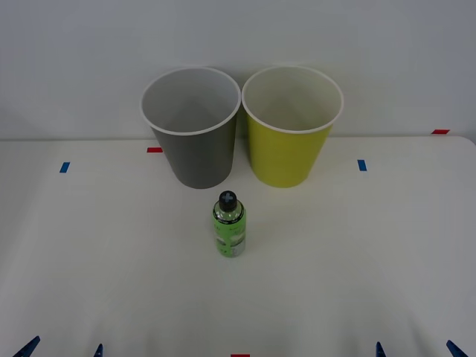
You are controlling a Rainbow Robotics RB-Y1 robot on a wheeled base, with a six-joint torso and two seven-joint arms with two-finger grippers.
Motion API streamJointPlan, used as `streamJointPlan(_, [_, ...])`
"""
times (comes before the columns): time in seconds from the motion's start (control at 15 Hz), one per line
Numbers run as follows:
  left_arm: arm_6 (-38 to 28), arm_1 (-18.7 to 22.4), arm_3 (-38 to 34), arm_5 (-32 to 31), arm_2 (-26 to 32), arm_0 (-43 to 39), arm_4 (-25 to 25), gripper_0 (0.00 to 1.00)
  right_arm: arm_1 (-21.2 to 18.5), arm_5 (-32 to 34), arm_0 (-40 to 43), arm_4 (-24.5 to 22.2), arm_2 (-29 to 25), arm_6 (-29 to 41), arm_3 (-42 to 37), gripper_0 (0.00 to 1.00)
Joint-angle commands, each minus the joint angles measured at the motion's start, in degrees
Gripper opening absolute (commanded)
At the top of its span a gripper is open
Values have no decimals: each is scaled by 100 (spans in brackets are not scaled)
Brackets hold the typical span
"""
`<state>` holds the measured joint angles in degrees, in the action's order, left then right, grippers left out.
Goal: Put cans in the gray bin and PET bottles in the light green bin.
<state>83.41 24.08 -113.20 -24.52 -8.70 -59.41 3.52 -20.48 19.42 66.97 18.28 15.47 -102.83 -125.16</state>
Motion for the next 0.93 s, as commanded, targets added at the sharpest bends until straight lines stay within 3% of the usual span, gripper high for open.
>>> streamJointPlan(0.07, [0, 0, 0, 0, 0, 0, 0, 100, 0, 0, 0, 0, 0, 0, 0, 100])
streamJointPlan(0.93, [0, 0, 0, 0, 0, 0, 0, 100, 0, 0, 0, 0, 0, 0, 0, 100])
